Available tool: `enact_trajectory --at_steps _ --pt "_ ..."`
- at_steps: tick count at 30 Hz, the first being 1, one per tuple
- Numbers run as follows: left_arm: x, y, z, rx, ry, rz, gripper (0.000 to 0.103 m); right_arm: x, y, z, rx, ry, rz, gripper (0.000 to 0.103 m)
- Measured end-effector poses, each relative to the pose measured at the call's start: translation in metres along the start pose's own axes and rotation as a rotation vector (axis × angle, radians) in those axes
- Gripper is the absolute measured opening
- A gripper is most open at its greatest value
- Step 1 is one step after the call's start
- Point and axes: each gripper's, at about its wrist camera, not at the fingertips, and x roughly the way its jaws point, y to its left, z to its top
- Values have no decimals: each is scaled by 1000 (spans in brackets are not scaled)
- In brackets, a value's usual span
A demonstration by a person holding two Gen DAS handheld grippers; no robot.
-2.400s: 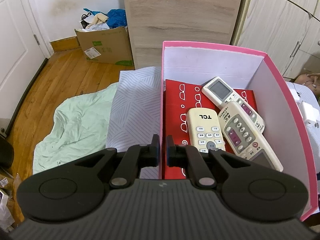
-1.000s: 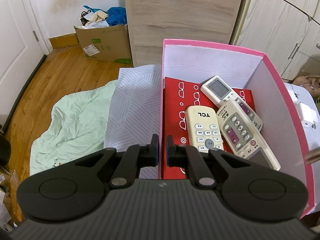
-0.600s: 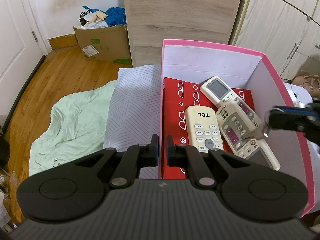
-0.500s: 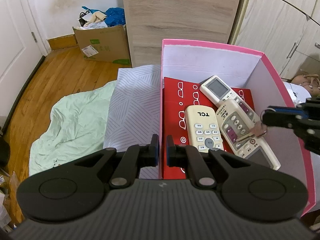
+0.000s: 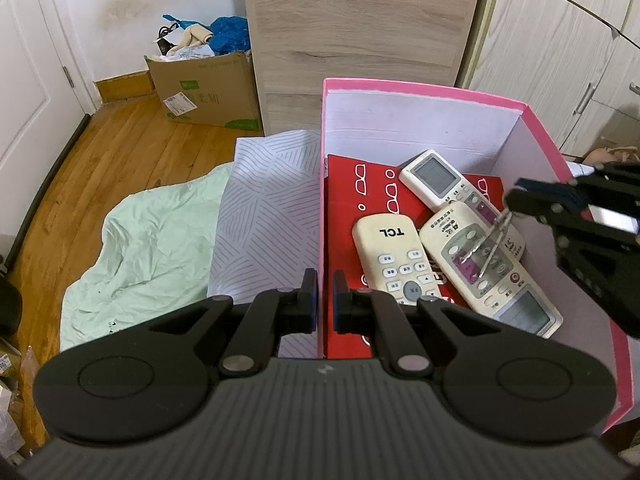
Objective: Organize rigid objects
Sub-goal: 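Lower the keys onto the remotes and open the right gripper, then grasp the silver keys on the cloth with the right gripper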
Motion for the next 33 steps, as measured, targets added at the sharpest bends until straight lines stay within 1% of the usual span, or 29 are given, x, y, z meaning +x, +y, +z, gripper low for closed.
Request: enact_trajectory --at_steps 6,8,9,10,11,13,16,21,24,26,30,33 --pt "-1 0 -1 3 -2 -1 5 13 -10 4 65 15 7 5" --pt "-1 0 -1 4 -2 0 5 13 -14 4 93 -2 37 5" --pt "-1 0 -1 3 -2 -1 5 13 -16 4 107 -17 37 7" --pt "-1 0 -1 3 -2 -1 5 12 -17 4 108 -22 29 16" --pt "-1 -1 -1 3 -2 -1 5 10 -18 3 103 -27 16 31" --pt "-1 0 -1 3 -2 -2 5 1 -22 1 109 -42 5 39" --pt "-2 0 -1 1 -3 -5 5 -19 -34 -3 154 -46 33 40" --pt "-1 0 0 1 -3 -1 5 -57 -68 -15 294 -30 55 47" --pt "-1 0 -1 8 -6 8 5 -70 -85 -28 349 -16 103 47" --pt "-1 -1 -1 15 -7 13 5 -73 -93 -39 367 0 120 47" --pt "0 -1 -1 10 1 13 5 -71 -104 -64 375 33 129 47" --pt "0 -1 -1 12 -1 14 5 -67 -112 -82 380 53 166 47"
